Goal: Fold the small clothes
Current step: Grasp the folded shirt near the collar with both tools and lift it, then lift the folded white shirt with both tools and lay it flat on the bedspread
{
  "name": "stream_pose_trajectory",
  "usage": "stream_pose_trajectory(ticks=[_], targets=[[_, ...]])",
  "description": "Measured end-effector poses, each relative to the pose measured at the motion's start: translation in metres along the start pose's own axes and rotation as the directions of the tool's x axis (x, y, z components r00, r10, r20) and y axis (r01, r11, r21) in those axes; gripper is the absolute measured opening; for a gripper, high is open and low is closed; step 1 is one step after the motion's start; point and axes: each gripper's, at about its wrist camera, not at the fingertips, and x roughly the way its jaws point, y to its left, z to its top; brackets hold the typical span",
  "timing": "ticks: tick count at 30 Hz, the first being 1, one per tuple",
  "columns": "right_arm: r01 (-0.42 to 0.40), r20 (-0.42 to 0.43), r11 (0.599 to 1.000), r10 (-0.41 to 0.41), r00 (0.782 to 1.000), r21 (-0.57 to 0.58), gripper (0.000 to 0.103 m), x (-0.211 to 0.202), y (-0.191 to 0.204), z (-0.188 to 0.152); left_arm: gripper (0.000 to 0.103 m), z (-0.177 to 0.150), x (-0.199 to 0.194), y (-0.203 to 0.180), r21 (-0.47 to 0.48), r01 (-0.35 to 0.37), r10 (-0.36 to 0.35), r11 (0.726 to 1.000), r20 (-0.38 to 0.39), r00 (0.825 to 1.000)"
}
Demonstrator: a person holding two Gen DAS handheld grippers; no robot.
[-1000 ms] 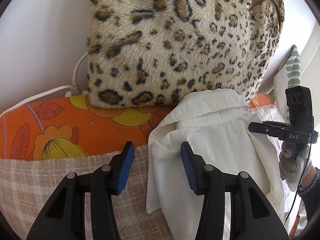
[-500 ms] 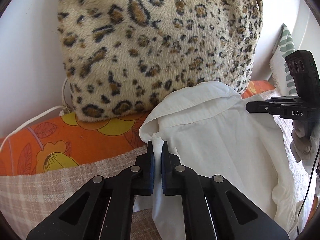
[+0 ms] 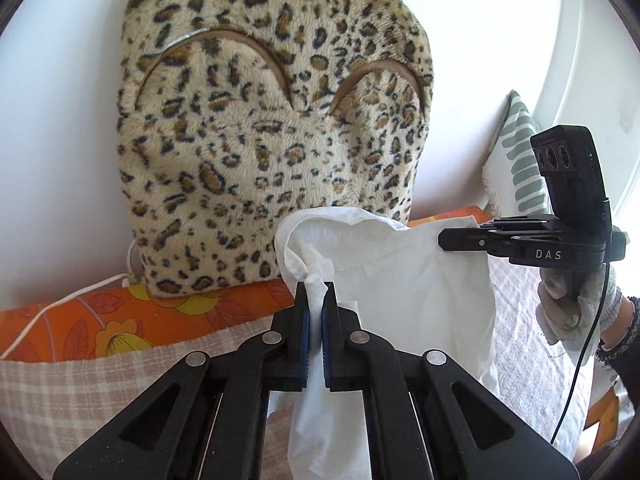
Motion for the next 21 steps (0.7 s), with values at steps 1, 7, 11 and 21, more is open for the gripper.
stream_pose_trajectory(ticks=[1, 7, 11, 21], targets=[[0.000, 0.010, 1.000, 0.000, 1.000, -0.007, 0.005, -0.010, 0.003, -0.004, 0.003, 0.000, -0.007, -0.006, 0.008, 0.000, 0.000, 1.000, 0.007, 1.000], [0.000, 0.072, 0.999, 0.004, 0.997, -0.048, 0.005, -0.062, 0.024, -0.030, 0.003, -0.019, -0.062, -0.032, 0.034, 0.029, -0.031, 0.999, 0.061, 0.998], [0.006, 0.099, 0.996, 0.003, 0.995, -0.087, 0.005, -0.088, 0.044, -0.056, 0.003, -0.042, -0.094, -0.047, 0.041, 0.056, -0.059, 0.998, 0.076, 0.995], [0.061, 0.103, 0.980, -0.042, 0.994, -0.190, 0.005, -0.123, 0.094, -0.148, 0.003, -0.125, -0.137, -0.084, 0.120, 0.061, -0.068, 0.991, 0.052, 0.996]])
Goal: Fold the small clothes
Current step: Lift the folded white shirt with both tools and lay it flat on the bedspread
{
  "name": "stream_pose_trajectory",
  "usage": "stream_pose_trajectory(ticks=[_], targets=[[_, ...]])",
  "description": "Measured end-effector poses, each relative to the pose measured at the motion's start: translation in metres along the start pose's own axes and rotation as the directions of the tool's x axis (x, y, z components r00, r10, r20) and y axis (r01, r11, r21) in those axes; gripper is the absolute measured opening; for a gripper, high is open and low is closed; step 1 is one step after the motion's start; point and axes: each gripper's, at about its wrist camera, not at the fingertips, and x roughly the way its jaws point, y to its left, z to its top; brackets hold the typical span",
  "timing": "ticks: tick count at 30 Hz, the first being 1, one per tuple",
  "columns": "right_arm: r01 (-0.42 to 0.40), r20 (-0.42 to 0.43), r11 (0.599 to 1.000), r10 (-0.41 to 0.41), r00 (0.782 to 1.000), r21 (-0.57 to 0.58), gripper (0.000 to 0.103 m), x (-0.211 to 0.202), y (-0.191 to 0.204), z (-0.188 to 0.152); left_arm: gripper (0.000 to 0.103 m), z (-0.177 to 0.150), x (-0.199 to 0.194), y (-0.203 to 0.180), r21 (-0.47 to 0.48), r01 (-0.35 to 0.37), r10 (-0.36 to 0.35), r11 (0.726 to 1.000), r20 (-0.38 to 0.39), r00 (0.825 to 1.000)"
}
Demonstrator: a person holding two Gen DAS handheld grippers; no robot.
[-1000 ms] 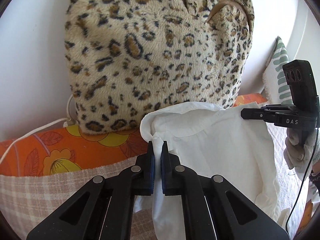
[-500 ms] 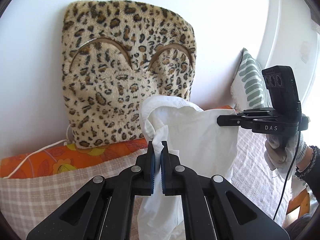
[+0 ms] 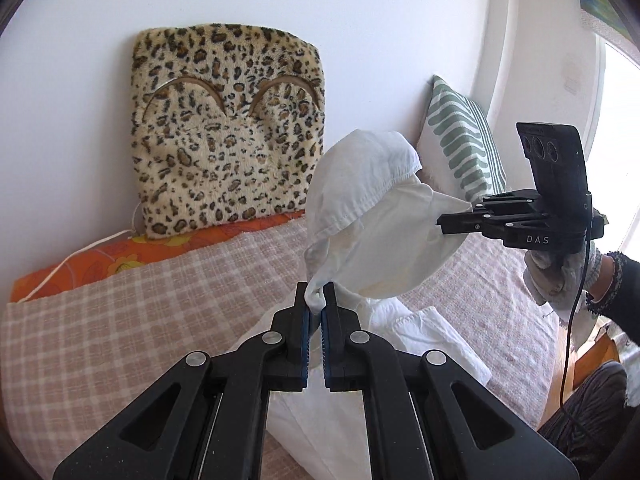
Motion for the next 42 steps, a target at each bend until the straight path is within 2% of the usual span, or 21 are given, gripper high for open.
stream_pose_trajectory(ticks=[5, 11, 15, 18, 19, 22, 25, 28, 31, 34, 36, 38, 40, 42], targets=[[0.024, -0.014, 1.000, -0.024, 1.000, 0.009, 0.005, -0.007, 0.014, -0.044, 0.003, -0.041, -0.005, -0.017, 0.028, 0.014, -0.013, 1.000, -0.042, 0.999], [0.057, -0.020, 0.998, -0.057, 0.998, 0.002, 0.005, -0.006, 0.038, -0.091, 0.003, -0.084, -0.004, -0.024, 0.034, -0.004, 0.008, 0.999, -0.119, 0.993], [0.088, -0.026, 0.995, -0.089, 0.996, -0.035, 0.005, -0.007, 0.053, -0.116, 0.003, -0.101, -0.008, -0.033, 0.073, -0.029, 0.040, 0.997, -0.146, 0.989], [0.087, -0.076, 0.994, -0.092, 0.993, -0.067, 0.006, -0.007, 0.064, -0.133, 0.006, -0.108, -0.007, -0.034, 0.063, -0.019, 0.031, 0.998, -0.205, 0.978], [0.086, -0.088, 0.993, -0.093, 0.992, -0.079, 0.010, -0.010, 0.068, -0.138, 0.007, -0.111, -0.007, -0.034, 0.055, -0.019, 0.031, 0.998, -0.230, 0.973], [0.062, -0.130, 0.992, -0.076, 0.989, -0.108, 0.013, -0.025, 0.077, -0.153, 0.008, -0.118, -0.017, -0.037, 0.069, -0.027, 0.044, 0.997, -0.246, 0.968], [0.073, -0.170, 0.987, -0.098, 0.981, -0.147, 0.014, -0.044, 0.084, -0.168, 0.008, -0.124, -0.030, -0.038, 0.078, -0.042, 0.061, 0.996, -0.260, 0.964], [0.073, -0.158, 0.992, -0.089, 0.983, -0.107, 0.014, -0.069, 0.074, -0.170, 0.008, -0.124, -0.048, -0.042, 0.080, -0.031, 0.050, 0.996, -0.251, 0.967], [0.084, -0.088, 0.996, -0.087, 0.992, -0.032, 0.016, -0.089, 0.068, -0.159, 0.008, -0.115, -0.063, -0.046, 0.082, -0.038, 0.054, 0.996, -0.208, 0.977], [0.046, -0.022, 0.999, -0.046, 0.999, 0.015, 0.020, -0.093, 0.072, -0.138, 0.009, -0.100, -0.063, -0.050, 0.069, -0.024, 0.035, 0.997, -0.162, 0.986], [0.027, -0.008, 1.000, -0.027, 1.000, 0.013, 0.022, -0.083, 0.079, -0.122, 0.009, -0.094, -0.053, -0.057, 0.084, -0.020, 0.032, 0.996, -0.150, 0.988], [0.013, -0.012, 0.999, -0.012, 1.000, 0.030, 0.025, -0.064, 0.084, -0.114, 0.009, -0.094, -0.036, -0.062, 0.086, 0.000, 0.016, 0.996, -0.177, 0.984], [0.007, -0.038, 0.997, -0.004, 0.999, 0.076, 0.025, -0.041, 0.081, -0.112, 0.009, -0.098, -0.018, -0.064, 0.084, -0.014, 0.031, 0.996, -0.204, 0.979], [0.008, -0.083, 0.995, 0.000, 0.997, 0.102, 0.025, -0.021, 0.076, -0.116, 0.009, -0.106, -0.004, -0.063, 0.060, -0.002, 0.017, 0.998, -0.239, 0.971]])
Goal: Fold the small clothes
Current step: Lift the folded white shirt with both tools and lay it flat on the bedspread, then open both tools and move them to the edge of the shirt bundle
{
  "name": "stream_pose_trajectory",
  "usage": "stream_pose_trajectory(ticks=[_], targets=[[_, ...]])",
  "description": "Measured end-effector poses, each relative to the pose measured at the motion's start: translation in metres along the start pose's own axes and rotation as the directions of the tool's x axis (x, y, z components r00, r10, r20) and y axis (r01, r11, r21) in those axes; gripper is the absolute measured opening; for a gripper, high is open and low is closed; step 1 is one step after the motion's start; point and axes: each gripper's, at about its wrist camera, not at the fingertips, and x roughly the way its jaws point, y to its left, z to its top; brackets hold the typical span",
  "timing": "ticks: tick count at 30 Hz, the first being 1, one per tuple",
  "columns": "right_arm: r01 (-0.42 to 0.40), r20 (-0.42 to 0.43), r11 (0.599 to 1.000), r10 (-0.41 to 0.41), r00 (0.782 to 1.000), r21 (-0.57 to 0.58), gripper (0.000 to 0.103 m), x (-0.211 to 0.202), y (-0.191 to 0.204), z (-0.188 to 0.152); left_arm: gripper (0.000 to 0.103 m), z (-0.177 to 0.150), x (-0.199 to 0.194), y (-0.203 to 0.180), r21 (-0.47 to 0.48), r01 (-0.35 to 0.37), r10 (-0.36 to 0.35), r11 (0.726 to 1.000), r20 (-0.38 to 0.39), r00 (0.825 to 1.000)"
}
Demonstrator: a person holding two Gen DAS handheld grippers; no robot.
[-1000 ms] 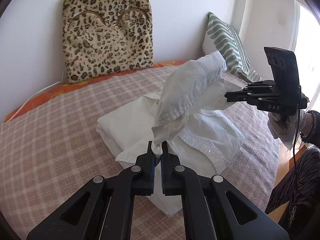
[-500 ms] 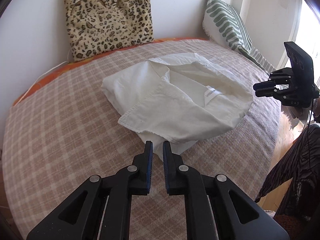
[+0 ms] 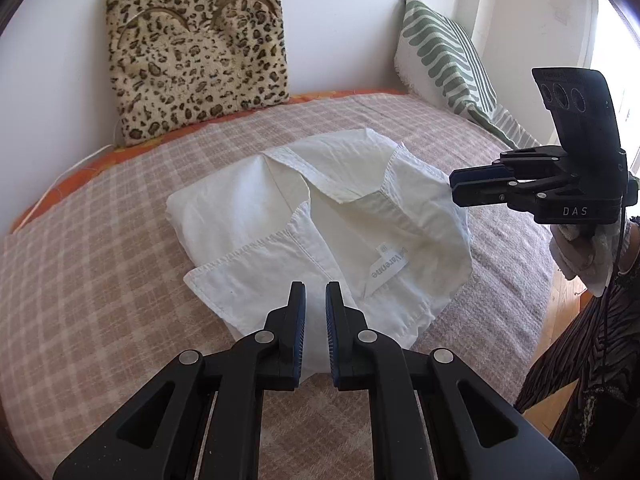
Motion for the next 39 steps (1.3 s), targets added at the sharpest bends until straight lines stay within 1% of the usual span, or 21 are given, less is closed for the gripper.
stream_pose_trajectory(ticks=[1, 3, 4, 7, 9, 10, 12, 13, 14, 15, 16, 17, 19, 21, 23, 25, 28, 31, 35, 38, 39], targets=[[0.014, -0.028, 1.000, -0.014, 1.000, 0.002, 0.025, 0.008, -0.002, -0.004, 0.009, -0.003, 0.008, 0.000, -0.010, 0.019, -0.019, 1.000, -0.032, 0.999], [-0.004, -0.083, 1.000, 0.005, 0.997, 0.017, 0.025, 0.020, -0.008, -0.015, 0.009, -0.012, 0.019, 0.000, -0.011, 0.022, -0.023, 1.000, -0.069, 0.997], [-0.012, -0.101, 0.999, 0.015, 0.995, 0.032, 0.025, 0.023, -0.011, -0.022, 0.009, -0.016, 0.022, -0.001, -0.007, 0.021, -0.021, 1.000, -0.075, 0.997], [-0.036, -0.135, 0.996, 0.046, 0.990, 0.081, 0.025, 0.032, -0.019, -0.037, 0.009, -0.022, 0.021, 0.002, -0.023, 0.030, -0.031, 0.999, -0.059, 0.998], [-0.041, -0.152, 0.997, 0.050, 0.987, 0.066, 0.025, 0.030, -0.017, -0.038, 0.009, -0.018, 0.018, 0.003, -0.029, 0.033, -0.035, 0.999, -0.066, 0.997], [-0.057, -0.141, 0.997, 0.064, 0.988, 0.053, 0.025, 0.023, -0.015, -0.036, 0.009, -0.015, 0.013, 0.005, -0.042, 0.043, -0.046, 0.998, -0.066, 0.997], [-0.118, -0.104, 0.991, 0.124, 0.987, 0.063, 0.025, 0.003, -0.018, -0.028, 0.009, -0.010, -0.002, 0.010, -0.079, 0.074, -0.078, 0.994, -0.046, 0.996], [-0.151, -0.077, 0.986, 0.156, 0.985, 0.070, 0.025, -0.008, -0.022, -0.022, 0.009, -0.004, -0.010, 0.013, -0.089, 0.075, -0.077, 0.993, -0.028, 0.997], [-0.161, -0.049, 0.984, 0.165, 0.985, 0.074, 0.026, -0.019, -0.027, -0.015, 0.009, 0.002, -0.018, 0.017, -0.099, 0.070, -0.071, 0.993, -0.008, 0.997], [-0.166, -0.025, 0.983, 0.168, 0.985, 0.080, 0.026, -0.027, -0.034, -0.006, 0.009, 0.011, -0.027, 0.021, -0.120, 0.074, -0.073, 0.990, 0.014, 0.997], [-0.169, -0.001, 0.982, 0.170, 0.985, 0.089, 0.030, -0.035, -0.044, 0.003, 0.009, 0.021, -0.033, 0.024, -0.136, 0.087, -0.083, 0.987, 0.036, 0.996], [-0.159, 0.015, 0.983, 0.158, 0.987, 0.098, 0.037, -0.041, -0.055, 0.012, 0.009, 0.032, -0.038, 0.023, -0.139, 0.089, -0.083, 0.986, 0.054, 0.995], [-0.105, 0.023, 0.988, 0.103, 0.994, 0.112, 0.038, -0.044, -0.079, 0.028, 0.009, 0.056, -0.039, 0.017, -0.114, 0.088, -0.080, 0.990, 0.073, 0.994], [-0.085, 0.015, 0.987, 0.084, 0.996, 0.139, 0.038, -0.038, -0.106, 0.041, 0.009, 0.079, -0.030, 0.006, -0.083, 0.107, -0.101, 0.991, 0.079, 0.992], [-0.080, -0.003, 0.985, 0.081, 0.997, 0.154, 0.038, -0.027, -0.129, 0.048, 0.009, 0.097, -0.011, -0.008, -0.056, 0.125, -0.121, 0.991, 0.068, 0.990], [-0.080, -0.025, 0.984, 0.085, 0.996, 0.159, 0.038, -0.011, -0.147, 0.054, 0.009, 0.109, 0.012, -0.022, -0.039, 0.150, -0.148, 0.988, 0.042, 0.988], [-0.105, -0.043, 0.981, 0.114, 0.993, 0.161, 0.038, 0.016, -0.166, 0.064, 0.009, 0.120, 0.046, -0.040, -0.014, 0.182, -0.182, 0.983, -0.002, 0.983], [-0.152, -0.063, 0.982, 0.159, 0.985, 0.112, 0.038, 0.038, -0.168, 0.074, 0.009, 0.118, 0.071, -0.048, 0.004, 0.196, -0.196, 0.981, -0.040, 0.980], [-0.190, -0.091, 0.981, 0.193, 0.977, 0.036, 0.038, 0.061, -0.165, 0.086, 0.009, 0.102, 0.091, -0.047, 0.011, 0.202, -0.200, 0.979, -0.102, 0.975], [-0.241, -0.083, 0.970, 0.241, 0.967, 0.013, 0.038, 0.073, -0.162, 0.091, 0.009, 0.091, 0.099, -0.041, -0.019, 0.213, -0.214, 0.977, -0.118, 0.970], [-0.238, -0.081, 0.971, 0.238, 0.968, 0.003, 0.038, 0.076, -0.161, 0.093, 0.009, 0.088, 0.101, -0.039, -0.030, 0.222, -0.224, 0.975, -0.118, 0.967]])
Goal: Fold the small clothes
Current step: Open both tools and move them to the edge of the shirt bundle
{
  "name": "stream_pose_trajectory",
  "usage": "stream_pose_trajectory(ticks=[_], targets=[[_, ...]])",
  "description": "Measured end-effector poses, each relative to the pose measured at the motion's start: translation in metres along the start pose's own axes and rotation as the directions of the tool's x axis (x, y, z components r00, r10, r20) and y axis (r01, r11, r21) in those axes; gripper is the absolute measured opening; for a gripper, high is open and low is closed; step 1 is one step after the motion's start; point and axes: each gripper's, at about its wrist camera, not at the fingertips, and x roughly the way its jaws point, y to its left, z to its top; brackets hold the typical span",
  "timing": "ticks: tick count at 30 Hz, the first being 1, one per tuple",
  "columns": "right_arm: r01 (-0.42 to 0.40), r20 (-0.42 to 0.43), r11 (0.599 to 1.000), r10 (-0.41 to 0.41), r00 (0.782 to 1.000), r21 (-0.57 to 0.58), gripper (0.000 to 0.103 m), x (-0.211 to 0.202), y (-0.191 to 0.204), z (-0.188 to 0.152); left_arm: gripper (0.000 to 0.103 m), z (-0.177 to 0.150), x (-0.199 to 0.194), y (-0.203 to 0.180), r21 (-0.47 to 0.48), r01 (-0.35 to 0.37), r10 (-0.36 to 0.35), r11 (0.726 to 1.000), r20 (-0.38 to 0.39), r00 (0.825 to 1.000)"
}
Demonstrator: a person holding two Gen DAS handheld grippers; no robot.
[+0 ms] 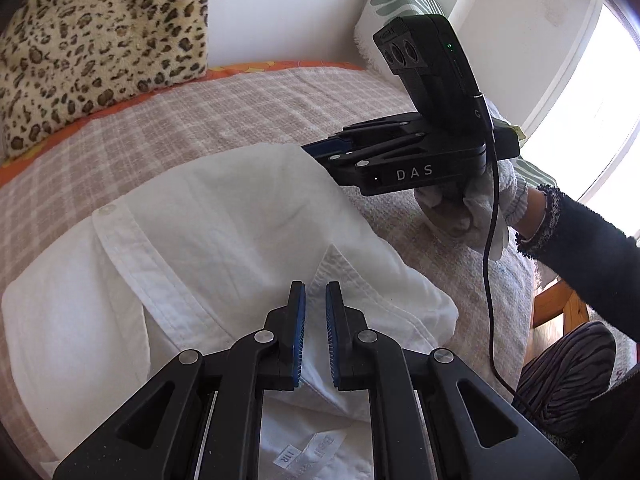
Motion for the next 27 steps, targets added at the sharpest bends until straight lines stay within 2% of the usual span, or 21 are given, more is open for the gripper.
stream_pose_trajectory(ticks=[3, 7, 9, 11, 13, 15, 17, 18, 20, 23, 26, 27], targets=[[0.017, 0.008, 1.000, -0.017, 1.000, -0.007, 0.038, 0.008, -0.003, 0.008, 0.009, -0.006, 0.002, 0.001, 0.005, 0.011, -0.011, 1.000, 0.003, 1.000], [0.078, -0.004, 0.997, -0.078, 0.997, 0.003, 0.037, 0.017, -0.012, 0.017, 0.009, -0.008, 0.007, -0.001, 0.028, 0.009, -0.010, 1.000, 0.012, 1.000], [0.045, -0.037, 0.996, -0.043, 0.998, 0.077, 0.036, 0.022, -0.027, 0.018, 0.009, -0.013, 0.011, -0.004, 0.044, 0.008, -0.008, 0.999, 0.000, 1.000], [0.020, -0.026, 0.988, -0.016, 1.000, 0.153, 0.035, 0.019, -0.040, 0.017, 0.009, -0.017, 0.012, -0.007, 0.062, 0.001, -0.002, 0.998, 0.009, 1.000], [0.067, -0.022, 0.988, -0.064, 0.998, 0.139, 0.035, 0.018, -0.033, 0.016, 0.009, -0.016, 0.012, -0.006, 0.052, 0.009, -0.010, 0.999, 0.007, 1.000], [0.066, -0.016, 0.980, -0.064, 0.998, 0.185, 0.035, 0.013, -0.034, 0.013, 0.009, -0.015, 0.011, -0.005, 0.053, 0.010, -0.011, 0.999, 0.006, 1.000], [0.083, 0.026, 0.952, -0.094, 0.995, 0.295, 0.032, -0.004, -0.050, 0.003, 0.009, -0.014, 0.008, -0.008, 0.064, 0.001, -0.001, 0.998, 0.004, 1.000], [0.086, 0.052, 0.925, -0.113, 0.992, 0.370, 0.031, -0.016, -0.062, -0.004, 0.009, -0.013, 0.006, -0.009, 0.066, -0.003, 0.003, 0.998, 0.005, 1.000], [0.045, 0.116, 0.884, -0.112, 0.987, 0.465, 0.031, -0.044, -0.072, -0.015, 0.009, -0.009, 0.002, -0.008, 0.051, 0.000, -0.001, 0.999, 0.017, 1.000], [-0.005, 0.184, 0.907, -0.080, 0.980, 0.421, 0.031, -0.070, -0.043, -0.014, 0.009, -0.003, -0.015, -0.004, -0.021, 0.031, -0.029, 0.999, 0.065, 0.997], [0.040, 0.145, 0.952, -0.088, 0.986, 0.304, 0.031, -0.068, 0.004, -0.002, 0.010, 0.003, -0.049, 0.002, -0.095, 0.043, -0.030, 0.995, 0.135, 0.990], [0.045, 0.126, 0.961, -0.082, 0.989, 0.275, 0.031, -0.063, 0.017, 0.003, 0.013, 0.005, -0.064, 0.006, -0.114, 0.041, -0.022, 0.993, 0.163, 0.986]])
